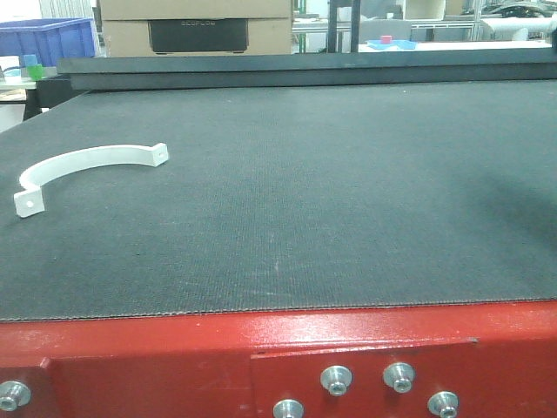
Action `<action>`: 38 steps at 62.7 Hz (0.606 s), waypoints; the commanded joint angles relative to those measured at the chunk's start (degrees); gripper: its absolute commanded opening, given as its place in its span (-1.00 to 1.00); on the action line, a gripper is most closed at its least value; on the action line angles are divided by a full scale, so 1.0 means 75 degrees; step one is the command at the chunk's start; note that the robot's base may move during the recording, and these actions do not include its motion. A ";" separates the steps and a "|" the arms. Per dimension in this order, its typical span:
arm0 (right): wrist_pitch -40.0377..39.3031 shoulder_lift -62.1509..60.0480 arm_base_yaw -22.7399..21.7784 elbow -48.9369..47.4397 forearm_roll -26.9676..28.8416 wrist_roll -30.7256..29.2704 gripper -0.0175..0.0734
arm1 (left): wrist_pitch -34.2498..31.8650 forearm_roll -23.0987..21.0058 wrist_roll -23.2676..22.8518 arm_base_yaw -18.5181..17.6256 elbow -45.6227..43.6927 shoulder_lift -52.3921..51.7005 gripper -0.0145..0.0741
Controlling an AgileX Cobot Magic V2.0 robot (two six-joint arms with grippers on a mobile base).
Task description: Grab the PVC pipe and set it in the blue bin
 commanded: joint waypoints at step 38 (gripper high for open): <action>0.0395 -0.0461 0.0001 -0.0018 0.0058 -0.0023 -0.97 | 0.1030 -0.0592 -0.0005 -0.0273 -0.1106 0.1535 0.07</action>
